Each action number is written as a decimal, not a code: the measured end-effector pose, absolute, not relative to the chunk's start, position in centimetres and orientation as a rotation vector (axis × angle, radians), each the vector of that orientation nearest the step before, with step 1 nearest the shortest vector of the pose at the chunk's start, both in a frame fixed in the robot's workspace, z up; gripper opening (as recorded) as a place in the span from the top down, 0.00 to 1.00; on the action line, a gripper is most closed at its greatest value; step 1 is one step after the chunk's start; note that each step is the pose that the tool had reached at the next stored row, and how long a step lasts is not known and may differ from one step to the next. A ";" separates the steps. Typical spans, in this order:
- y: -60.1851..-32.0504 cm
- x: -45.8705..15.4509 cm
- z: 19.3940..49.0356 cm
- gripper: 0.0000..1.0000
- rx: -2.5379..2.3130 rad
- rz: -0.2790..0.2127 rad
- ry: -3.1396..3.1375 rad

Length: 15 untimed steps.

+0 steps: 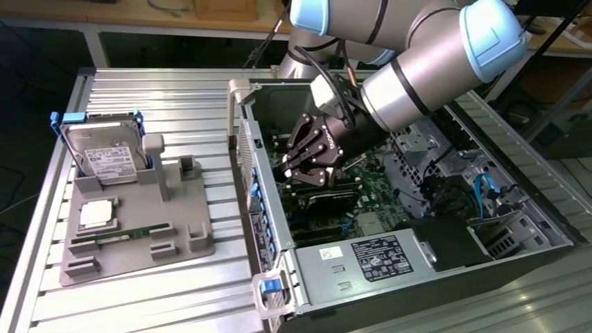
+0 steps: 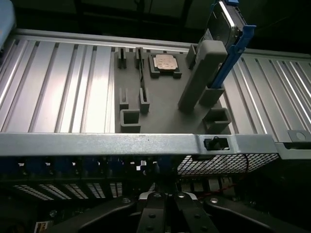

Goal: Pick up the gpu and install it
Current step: 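Press down on the gpu until it lock into place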

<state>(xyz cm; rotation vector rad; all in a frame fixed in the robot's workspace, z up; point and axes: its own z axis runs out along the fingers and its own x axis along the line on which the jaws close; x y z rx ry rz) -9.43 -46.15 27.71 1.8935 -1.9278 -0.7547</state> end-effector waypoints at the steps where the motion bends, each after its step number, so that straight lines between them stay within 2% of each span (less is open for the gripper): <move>1: -46.2 -9.4 27.6 0.89 1.894 -0.754 -1.929; 15: -46.3 -10.4 27.4 0.89 1.914 -0.735 -1.936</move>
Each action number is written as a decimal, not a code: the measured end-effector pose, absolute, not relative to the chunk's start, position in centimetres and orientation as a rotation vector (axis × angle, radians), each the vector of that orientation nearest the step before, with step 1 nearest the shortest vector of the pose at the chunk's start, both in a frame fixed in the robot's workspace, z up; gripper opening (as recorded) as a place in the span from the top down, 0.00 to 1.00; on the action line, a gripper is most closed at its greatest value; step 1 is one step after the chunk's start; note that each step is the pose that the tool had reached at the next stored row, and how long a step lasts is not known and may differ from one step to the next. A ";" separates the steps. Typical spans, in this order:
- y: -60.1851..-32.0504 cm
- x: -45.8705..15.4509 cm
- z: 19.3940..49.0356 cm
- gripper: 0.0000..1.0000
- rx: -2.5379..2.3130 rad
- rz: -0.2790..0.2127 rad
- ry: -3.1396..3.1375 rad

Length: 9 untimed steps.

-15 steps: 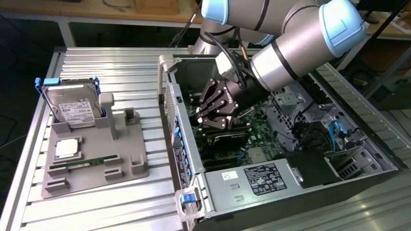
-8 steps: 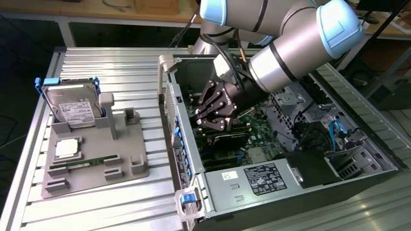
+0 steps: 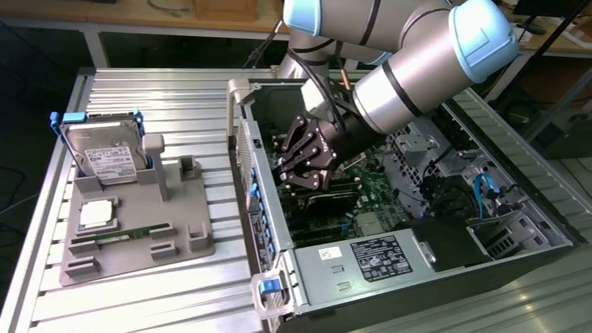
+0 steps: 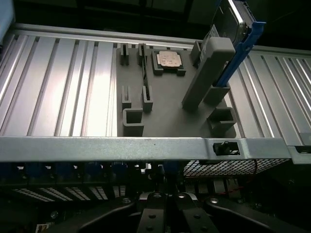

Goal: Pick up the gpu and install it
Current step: 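Press down on the gpu until it lock into place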

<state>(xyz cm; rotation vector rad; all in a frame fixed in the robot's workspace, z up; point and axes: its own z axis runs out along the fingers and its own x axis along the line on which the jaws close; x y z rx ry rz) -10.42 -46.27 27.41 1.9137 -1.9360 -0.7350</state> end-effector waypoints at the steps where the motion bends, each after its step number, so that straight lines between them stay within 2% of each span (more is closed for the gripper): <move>1: -46.3 -10.4 27.4 0.89 1.914 -0.735 -1.936; 9: -46.3 -10.4 27.0 0.89 1.914 -0.735 -1.936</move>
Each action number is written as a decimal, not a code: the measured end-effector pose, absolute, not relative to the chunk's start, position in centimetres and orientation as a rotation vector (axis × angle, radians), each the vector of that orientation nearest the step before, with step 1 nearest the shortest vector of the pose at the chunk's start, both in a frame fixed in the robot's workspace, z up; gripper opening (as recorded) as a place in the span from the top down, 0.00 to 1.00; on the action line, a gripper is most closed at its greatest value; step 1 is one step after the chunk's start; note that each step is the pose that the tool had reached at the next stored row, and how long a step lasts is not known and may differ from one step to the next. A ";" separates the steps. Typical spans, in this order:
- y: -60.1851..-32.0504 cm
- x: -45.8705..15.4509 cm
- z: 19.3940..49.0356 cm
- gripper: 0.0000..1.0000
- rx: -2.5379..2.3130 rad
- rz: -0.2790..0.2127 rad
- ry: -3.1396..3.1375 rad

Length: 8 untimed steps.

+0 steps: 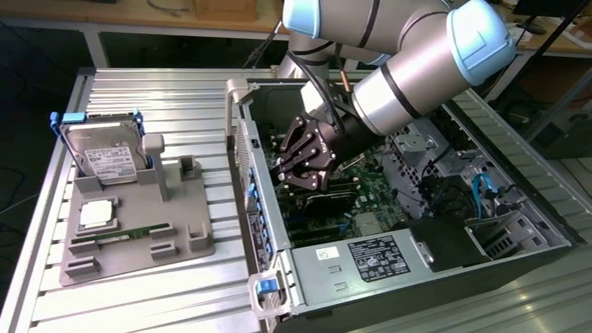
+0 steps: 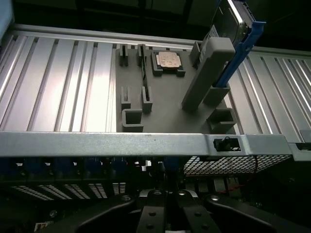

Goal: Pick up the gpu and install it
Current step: 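Press down on the gpu until it lock into place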

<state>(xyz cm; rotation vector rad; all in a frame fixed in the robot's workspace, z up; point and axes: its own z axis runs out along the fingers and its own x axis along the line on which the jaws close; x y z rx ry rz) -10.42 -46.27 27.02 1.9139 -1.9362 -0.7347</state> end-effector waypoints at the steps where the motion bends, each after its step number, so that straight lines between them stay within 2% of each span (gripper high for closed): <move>1: -46.3 -10.4 27.0 0.89 1.914 -0.735 -1.936; 8: -46.3 -10.0 27.3 0.89 1.915 -0.735 -1.937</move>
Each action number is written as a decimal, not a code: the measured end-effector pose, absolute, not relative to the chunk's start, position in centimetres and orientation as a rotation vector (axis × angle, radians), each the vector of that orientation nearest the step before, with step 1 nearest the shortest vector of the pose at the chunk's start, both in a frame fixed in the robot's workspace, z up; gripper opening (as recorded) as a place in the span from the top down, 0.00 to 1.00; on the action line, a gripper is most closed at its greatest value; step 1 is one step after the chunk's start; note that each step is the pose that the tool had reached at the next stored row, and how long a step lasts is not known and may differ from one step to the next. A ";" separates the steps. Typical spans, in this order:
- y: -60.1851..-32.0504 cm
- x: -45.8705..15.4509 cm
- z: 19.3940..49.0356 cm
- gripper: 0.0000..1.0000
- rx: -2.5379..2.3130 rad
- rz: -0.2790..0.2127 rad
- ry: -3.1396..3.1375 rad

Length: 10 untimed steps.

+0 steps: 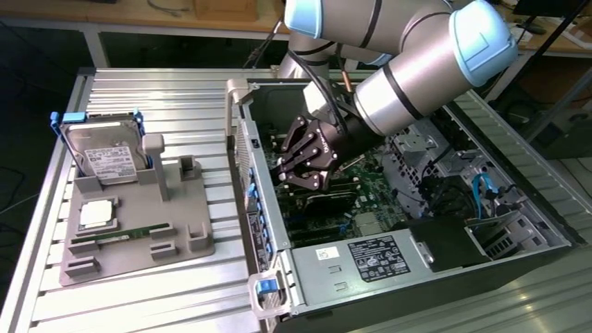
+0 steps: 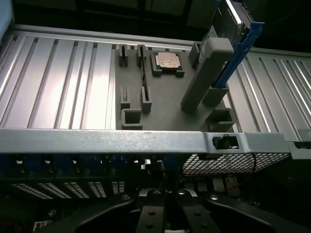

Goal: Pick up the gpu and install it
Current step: 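Press down on the gpu until it lock into place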

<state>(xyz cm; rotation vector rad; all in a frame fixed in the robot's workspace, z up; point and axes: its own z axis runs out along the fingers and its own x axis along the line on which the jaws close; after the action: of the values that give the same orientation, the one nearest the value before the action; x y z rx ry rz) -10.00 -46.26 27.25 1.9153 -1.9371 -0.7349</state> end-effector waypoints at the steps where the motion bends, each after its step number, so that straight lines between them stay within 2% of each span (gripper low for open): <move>1: -46.3 -9.9 27.5 0.89 1.914 -0.734 -1.937; 7: -46.3 -9.5 27.8 0.89 1.914 -0.731 -1.937; 10: -46.3 -9.6 27.8 0.89 1.925 -0.706 -1.949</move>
<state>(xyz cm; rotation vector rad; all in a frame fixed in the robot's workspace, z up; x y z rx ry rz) -9.58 -46.27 27.77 1.9250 -1.9487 -0.7057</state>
